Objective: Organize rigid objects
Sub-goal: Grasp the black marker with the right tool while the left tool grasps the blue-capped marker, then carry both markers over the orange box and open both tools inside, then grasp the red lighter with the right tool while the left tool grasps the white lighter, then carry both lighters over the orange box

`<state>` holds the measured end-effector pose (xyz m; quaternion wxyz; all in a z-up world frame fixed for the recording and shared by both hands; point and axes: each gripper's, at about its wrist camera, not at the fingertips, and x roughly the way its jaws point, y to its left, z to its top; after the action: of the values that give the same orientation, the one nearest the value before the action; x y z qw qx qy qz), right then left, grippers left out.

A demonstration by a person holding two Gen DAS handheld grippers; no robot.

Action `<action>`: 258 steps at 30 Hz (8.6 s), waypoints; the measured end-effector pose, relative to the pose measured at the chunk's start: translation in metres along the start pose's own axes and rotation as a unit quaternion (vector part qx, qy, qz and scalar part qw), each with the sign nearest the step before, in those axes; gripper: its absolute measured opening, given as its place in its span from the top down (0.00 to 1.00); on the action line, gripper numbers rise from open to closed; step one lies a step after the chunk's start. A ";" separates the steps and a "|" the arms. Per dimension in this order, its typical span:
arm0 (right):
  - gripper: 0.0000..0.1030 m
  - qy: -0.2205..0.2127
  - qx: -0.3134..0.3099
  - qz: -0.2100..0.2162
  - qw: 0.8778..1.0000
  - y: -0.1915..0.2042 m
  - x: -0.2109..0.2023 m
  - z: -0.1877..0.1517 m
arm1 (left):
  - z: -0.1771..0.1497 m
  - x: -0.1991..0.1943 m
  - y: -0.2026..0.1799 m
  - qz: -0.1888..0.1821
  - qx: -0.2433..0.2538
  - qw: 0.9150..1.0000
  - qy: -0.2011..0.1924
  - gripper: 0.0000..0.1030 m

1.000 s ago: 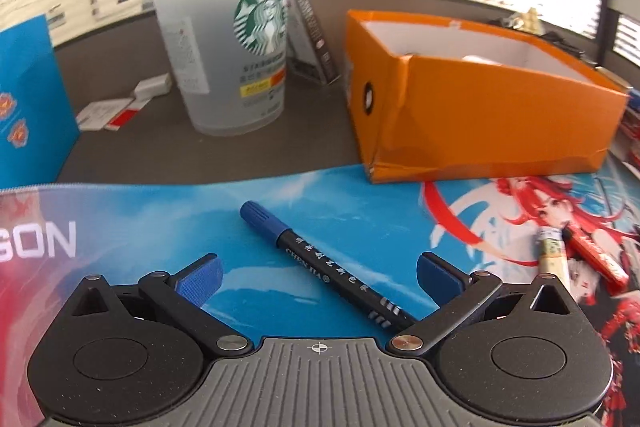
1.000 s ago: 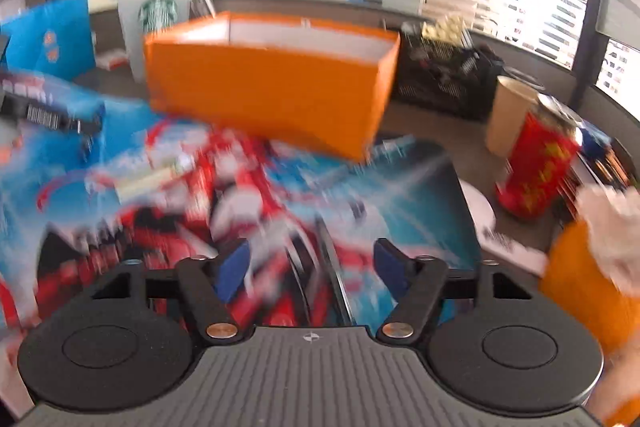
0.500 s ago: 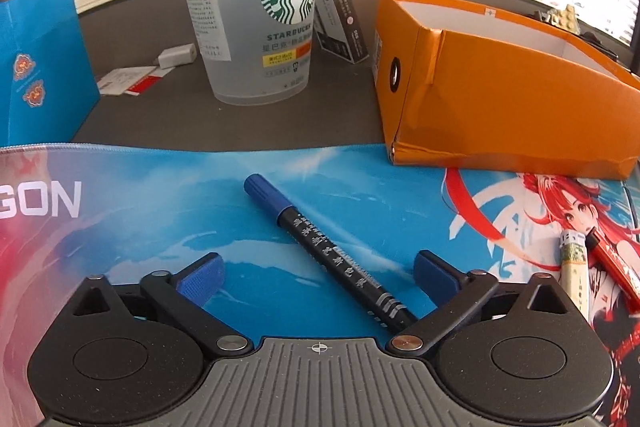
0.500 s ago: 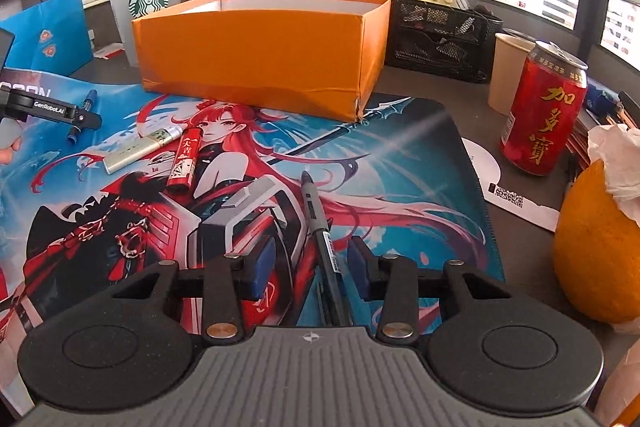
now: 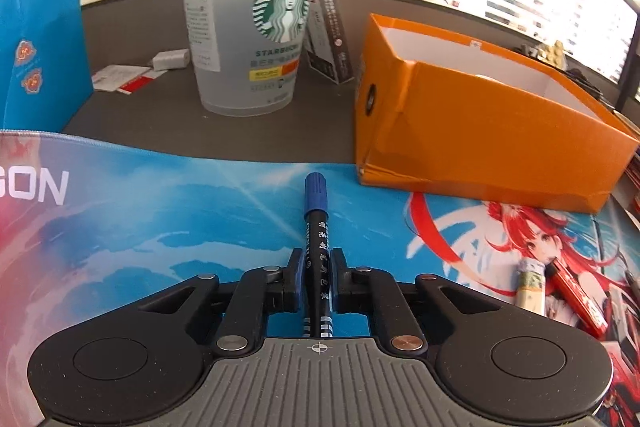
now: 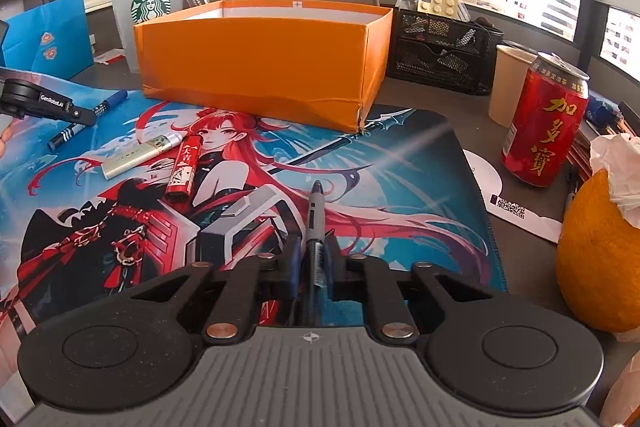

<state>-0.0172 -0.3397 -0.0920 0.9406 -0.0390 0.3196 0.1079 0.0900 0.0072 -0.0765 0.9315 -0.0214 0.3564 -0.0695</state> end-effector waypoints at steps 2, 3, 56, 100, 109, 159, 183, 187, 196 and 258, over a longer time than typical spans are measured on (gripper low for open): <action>0.91 0.001 0.005 0.004 1.000 -0.001 -0.001 0.000 | -0.002 -0.005 -0.005 0.000 0.012 1.000 -0.006 0.90; 0.91 0.002 0.007 0.007 1.000 -0.001 -0.001 0.000 | -0.003 -0.009 -0.008 0.003 0.023 1.000 -0.011 0.90; 0.91 -0.144 0.035 0.063 0.987 -0.004 0.049 0.188 | 0.129 0.005 -0.081 -0.053 0.076 0.989 -0.114 0.90; 0.90 0.067 -0.066 0.046 0.995 0.017 0.181 0.212 | 0.121 0.045 -0.077 -0.069 0.064 0.994 -0.064 0.90; 0.74 0.018 -0.056 0.031 0.998 0.014 0.141 0.221 | 0.116 0.016 -0.082 -0.071 0.068 0.992 -0.078 0.89; 0.46 -0.001 -0.045 0.065 0.997 0.080 0.051 0.054 | -0.027 -0.051 -0.046 -0.001 0.124 0.991 -0.052 0.00; 0.83 -0.005 -0.024 0.027 0.999 0.045 0.053 0.040 | -0.042 -0.024 -0.108 -0.109 0.210 0.971 -0.031 0.00; 0.83 -0.006 -0.020 0.029 0.999 0.043 0.053 0.039 | -0.037 -0.008 -0.110 -0.136 0.177 0.975 -0.005 0.02; 0.83 -0.010 -0.017 0.030 0.999 0.039 0.054 0.039 | -0.035 -0.003 -0.106 -0.127 0.172 0.976 -0.025 0.27; 0.83 -0.082 -0.021 0.038 0.996 0.057 0.004 0.074 | 0.011 -0.077 -0.088 -0.098 0.130 0.980 -0.111 0.80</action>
<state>0.0168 -0.2728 -0.0357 0.9578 -0.0378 0.2404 0.1533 0.0306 -0.0692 -0.0093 0.9488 0.0572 0.2348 -0.2036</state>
